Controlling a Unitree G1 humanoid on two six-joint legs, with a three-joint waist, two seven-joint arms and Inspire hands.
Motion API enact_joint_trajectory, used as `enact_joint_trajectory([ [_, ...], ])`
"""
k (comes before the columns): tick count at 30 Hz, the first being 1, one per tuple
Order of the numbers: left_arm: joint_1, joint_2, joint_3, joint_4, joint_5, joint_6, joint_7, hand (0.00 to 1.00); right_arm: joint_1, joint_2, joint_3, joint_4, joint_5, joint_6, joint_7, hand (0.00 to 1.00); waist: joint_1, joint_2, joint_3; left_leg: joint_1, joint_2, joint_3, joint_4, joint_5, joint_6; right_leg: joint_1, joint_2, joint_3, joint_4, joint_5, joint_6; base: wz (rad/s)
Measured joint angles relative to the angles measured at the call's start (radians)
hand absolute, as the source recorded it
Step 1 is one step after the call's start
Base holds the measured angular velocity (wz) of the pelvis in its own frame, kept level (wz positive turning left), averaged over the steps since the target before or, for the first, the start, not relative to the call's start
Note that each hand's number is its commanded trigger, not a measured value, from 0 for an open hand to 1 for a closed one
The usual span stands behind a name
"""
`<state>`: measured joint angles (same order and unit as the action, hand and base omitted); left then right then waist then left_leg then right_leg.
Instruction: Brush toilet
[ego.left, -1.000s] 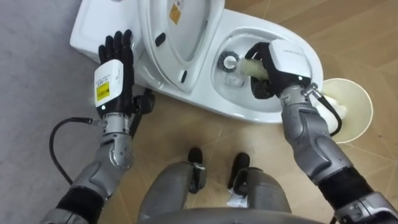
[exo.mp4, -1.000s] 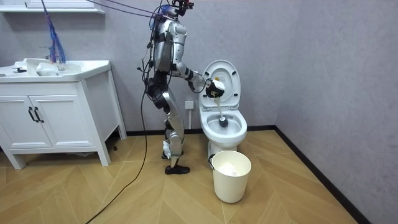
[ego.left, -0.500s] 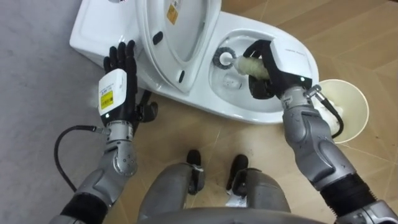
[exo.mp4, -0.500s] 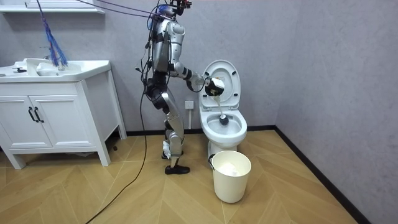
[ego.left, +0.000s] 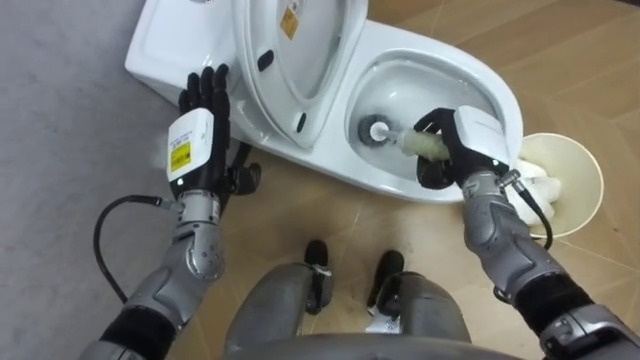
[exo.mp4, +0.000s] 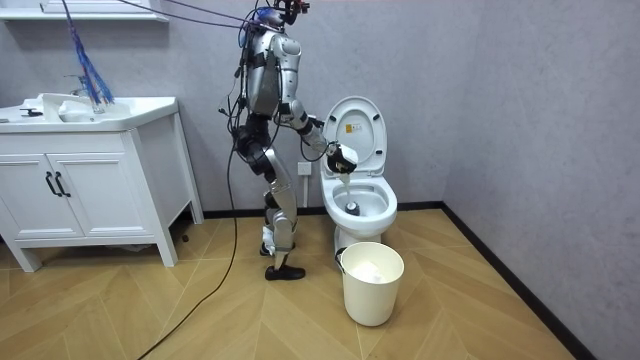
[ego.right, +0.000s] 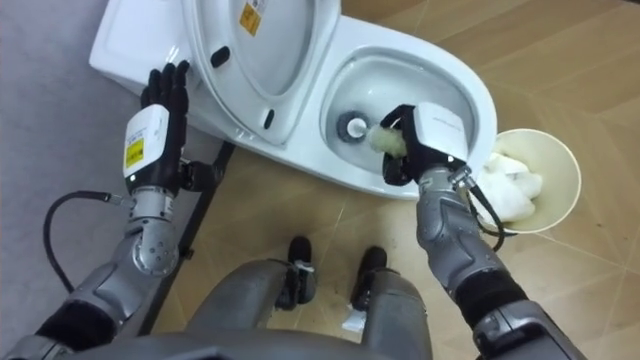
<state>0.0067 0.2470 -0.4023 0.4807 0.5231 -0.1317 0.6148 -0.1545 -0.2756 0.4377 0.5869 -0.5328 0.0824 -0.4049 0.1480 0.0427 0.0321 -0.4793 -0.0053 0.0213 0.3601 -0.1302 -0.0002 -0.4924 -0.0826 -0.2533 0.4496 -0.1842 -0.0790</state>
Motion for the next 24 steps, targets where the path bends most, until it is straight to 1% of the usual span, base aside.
enact_joint_trajectory([
  [7,0.024,0.001,-0.001,-0.031,0.000,-0.003,0.003,0.00,0.001,0.000,-0.004,0.022,0.007,-0.006,-0.025,1.00,-0.005,-0.006,0.0020,0.002,-0.004,0.005,0.004,0.001,0.003,0.001,-0.005,0.002,0.000,-0.004,0.006,0.02],
  [10,0.026,0.001,0.006,-0.030,0.001,-0.005,-0.001,0.00,0.015,0.000,-0.016,0.022,0.019,-0.028,-0.032,1.00,-0.013,-0.013,0.0022,0.011,-0.007,0.006,0.002,0.003,0.006,0.007,-0.007,0.005,0.004,-0.009,0.009,0.02],
  [11,0.026,0.001,0.008,-0.028,0.001,-0.005,-0.004,0.00,0.024,0.000,-0.024,0.022,0.027,-0.041,-0.034,1.00,-0.015,-0.018,0.0041,0.019,-0.007,0.008,0.001,0.003,0.006,0.014,-0.006,0.007,0.002,-0.010,0.010,0.00],
  [13,0.033,0.001,0.019,-0.026,0.002,-0.005,-0.016,0.00,0.045,0.005,-0.038,0.022,0.034,-0.052,-0.036,1.00,-0.021,-0.026,0.0042,0.038,-0.006,0.012,-0.003,0.003,0.006,0.035,-0.005,0.008,-0.006,-0.011,0.012,0.00],
  [15,0.044,0.003,0.031,-0.026,0.002,-0.005,-0.028,0.00,0.064,0.016,-0.044,0.020,0.034,-0.068,-0.036,1.00,-0.035,-0.032,0.0026,0.058,-0.001,0.022,-0.009,0.003,0.006,0.060,-0.001,0.008,-0.019,-0.010,0.014,0.00],
  [17,0.054,0.008,0.046,-0.025,0.006,-0.008,-0.037,0.00,0.077,0.031,-0.057,0.007,0.025,-0.084,-0.036,1.00,-0.042,-0.044,0.0017,0.079,0.001,0.032,-0.019,0.003,0.008,0.073,0.000,0.013,-0.020,-0.010,0.015,-0.06],
  [19,0.054,0.008,0.050,-0.012,0.009,-0.011,-0.042,0.00,0.088,0.037,-0.081,-0.010,0.025,-0.097,-0.036,1.00,-0.050,-0.045,0.0005,0.091,0.006,0.031,-0.019,0.002,0.010,0.088,-0.001,0.010,-0.022,-0.010,0.015,0.03],
  [20,0.058,0.008,0.060,0.001,0.019,-0.018,-0.048,0.00,0.101,0.040,-0.101,-0.028,0.024,-0.112,-0.036,1.00,-0.060,-0.045,0.0000,0.103,0.006,0.030,-0.021,0.001,0.011,0.101,-0.001,0.008,-0.022,-0.011,0.016,0.04],
  [21,0.065,0.009,0.073,0.005,0.020,-0.026,-0.061,0.00,0.111,0.038,-0.121,-0.048,0.030,-0.122,-0.036,1.00,-0.065,-0.044,-0.0023,0.116,0.006,0.032,-0.025,-0.001,0.012,0.114,0.000,0.011,-0.025,-0.012,0.019,0.00],
  [22,0.068,0.008,0.079,0.005,0.020,-0.027,-0.073,0.00,0.120,0.038,-0.135,-0.062,0.033,-0.127,-0.036,1.00,-0.066,-0.044,-0.0029,0.124,0.007,0.034,-0.028,-0.002,0.012,0.122,0.003,0.013,-0.030,-0.012,0.021,-0.12],
  [23,0.079,0.009,0.093,0.005,0.023,-0.029,-0.091,0.00,0.145,0.039,-0.161,-0.099,0.037,-0.135,-0.037,1.00,-0.066,-0.044,-0.0071,0.142,0.009,0.038,-0.042,-0.002,0.011,0.138,0.010,0.022,-0.044,-0.010,0.027,-0.16],
  [24,0.086,0.009,0.100,0.005,0.029,-0.029,-0.097,0.00,0.156,0.039,-0.172,-0.119,0.037,-0.139,-0.037,1.00,-0.065,-0.044,-0.0088,0.152,0.009,0.045,-0.049,-0.002,0.011,0.145,0.013,0.027,-0.051,-0.009,0.029,-0.29],
])
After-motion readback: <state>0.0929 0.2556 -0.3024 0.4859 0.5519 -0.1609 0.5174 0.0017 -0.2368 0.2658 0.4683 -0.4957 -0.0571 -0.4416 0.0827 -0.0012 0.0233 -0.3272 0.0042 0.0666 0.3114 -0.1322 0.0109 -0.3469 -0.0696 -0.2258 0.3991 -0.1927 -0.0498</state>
